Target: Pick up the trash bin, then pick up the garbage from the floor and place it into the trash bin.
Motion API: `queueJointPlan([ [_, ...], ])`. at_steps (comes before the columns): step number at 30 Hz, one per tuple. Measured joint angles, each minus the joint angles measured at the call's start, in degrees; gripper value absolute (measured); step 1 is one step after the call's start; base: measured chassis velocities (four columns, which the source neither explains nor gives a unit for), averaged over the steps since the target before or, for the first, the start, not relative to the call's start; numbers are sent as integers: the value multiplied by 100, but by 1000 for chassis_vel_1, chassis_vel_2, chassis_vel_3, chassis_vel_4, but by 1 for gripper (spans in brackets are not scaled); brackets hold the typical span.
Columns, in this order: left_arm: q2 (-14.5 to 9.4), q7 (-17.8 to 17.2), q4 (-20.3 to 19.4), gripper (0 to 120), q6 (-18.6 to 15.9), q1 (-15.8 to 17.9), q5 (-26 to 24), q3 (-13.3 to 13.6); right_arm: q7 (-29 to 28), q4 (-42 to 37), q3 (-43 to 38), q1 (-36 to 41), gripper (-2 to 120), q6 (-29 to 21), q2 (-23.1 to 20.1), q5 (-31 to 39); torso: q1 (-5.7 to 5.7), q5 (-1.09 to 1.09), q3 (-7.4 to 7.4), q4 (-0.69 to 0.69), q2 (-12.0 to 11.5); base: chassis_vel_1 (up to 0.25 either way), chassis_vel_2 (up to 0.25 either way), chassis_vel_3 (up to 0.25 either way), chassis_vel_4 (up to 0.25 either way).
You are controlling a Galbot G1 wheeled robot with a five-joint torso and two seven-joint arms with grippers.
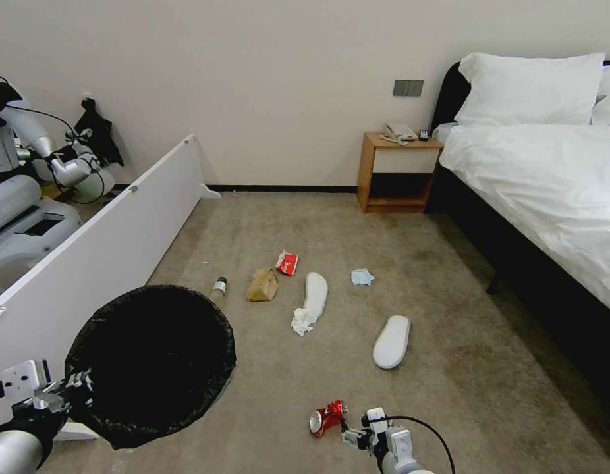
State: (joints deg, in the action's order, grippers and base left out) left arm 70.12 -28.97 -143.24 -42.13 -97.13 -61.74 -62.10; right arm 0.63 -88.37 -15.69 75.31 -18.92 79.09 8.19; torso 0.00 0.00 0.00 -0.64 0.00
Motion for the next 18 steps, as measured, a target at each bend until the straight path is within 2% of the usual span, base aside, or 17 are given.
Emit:
queueJointPlan([
  [18,-20,0,0,3,0,-8,-17,-48,24,494,-14,-414,100,54,176,-88,0,0,0,-1,0,0,0,0,0],
])
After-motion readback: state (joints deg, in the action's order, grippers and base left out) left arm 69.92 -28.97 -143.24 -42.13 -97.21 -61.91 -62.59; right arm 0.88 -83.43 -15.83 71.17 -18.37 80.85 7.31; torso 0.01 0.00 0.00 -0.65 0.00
